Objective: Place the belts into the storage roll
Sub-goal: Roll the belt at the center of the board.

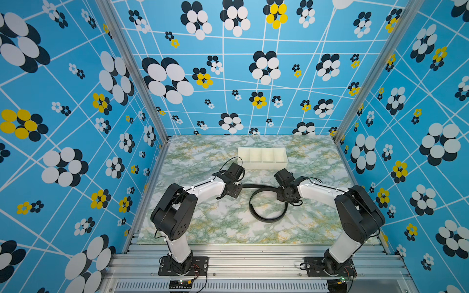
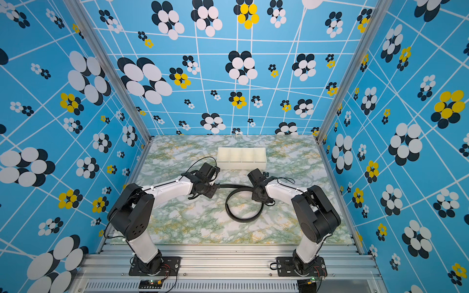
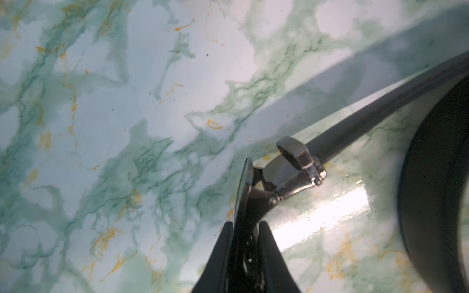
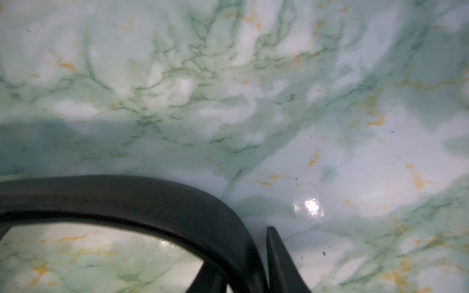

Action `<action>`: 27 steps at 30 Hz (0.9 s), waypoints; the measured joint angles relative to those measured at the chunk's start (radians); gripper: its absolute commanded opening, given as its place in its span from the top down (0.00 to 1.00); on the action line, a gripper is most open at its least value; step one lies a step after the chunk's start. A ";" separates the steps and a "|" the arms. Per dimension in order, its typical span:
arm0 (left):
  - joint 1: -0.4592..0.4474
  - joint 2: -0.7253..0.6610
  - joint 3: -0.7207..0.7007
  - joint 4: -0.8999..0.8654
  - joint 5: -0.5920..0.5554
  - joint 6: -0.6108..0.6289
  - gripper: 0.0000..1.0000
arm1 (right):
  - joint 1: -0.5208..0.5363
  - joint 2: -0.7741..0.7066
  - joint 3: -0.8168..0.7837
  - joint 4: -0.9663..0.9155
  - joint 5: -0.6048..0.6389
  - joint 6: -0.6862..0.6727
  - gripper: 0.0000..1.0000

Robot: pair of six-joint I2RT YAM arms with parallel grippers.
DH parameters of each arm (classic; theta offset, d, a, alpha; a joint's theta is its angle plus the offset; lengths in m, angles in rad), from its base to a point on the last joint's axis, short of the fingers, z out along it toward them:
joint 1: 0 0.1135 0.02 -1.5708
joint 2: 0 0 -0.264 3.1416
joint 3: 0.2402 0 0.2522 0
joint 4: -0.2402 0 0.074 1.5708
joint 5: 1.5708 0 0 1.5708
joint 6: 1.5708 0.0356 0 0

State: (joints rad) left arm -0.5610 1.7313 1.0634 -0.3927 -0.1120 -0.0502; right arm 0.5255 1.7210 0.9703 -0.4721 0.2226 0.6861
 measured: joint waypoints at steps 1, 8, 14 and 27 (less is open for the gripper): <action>0.014 -0.014 -0.015 -0.002 0.002 -0.013 1.00 | -0.006 0.001 0.001 0.000 0.000 0.004 0.63; 0.153 -0.093 -0.100 -0.026 0.021 -0.086 1.00 | -0.039 0.002 0.001 0.001 0.005 0.010 0.60; 0.169 -0.106 -0.119 -0.029 0.034 -0.119 1.00 | -0.055 0.002 -0.002 0.008 0.004 0.014 0.60; 0.074 -0.248 -0.206 -0.020 0.098 -0.142 1.00 | -0.069 0.026 0.036 -0.020 0.005 0.061 1.00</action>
State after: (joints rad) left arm -0.4866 1.4830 0.8574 -0.4126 -0.0139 -0.1917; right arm 0.4561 1.7473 1.0065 -0.4923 0.2272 0.7471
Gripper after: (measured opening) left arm 0.193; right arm 0.101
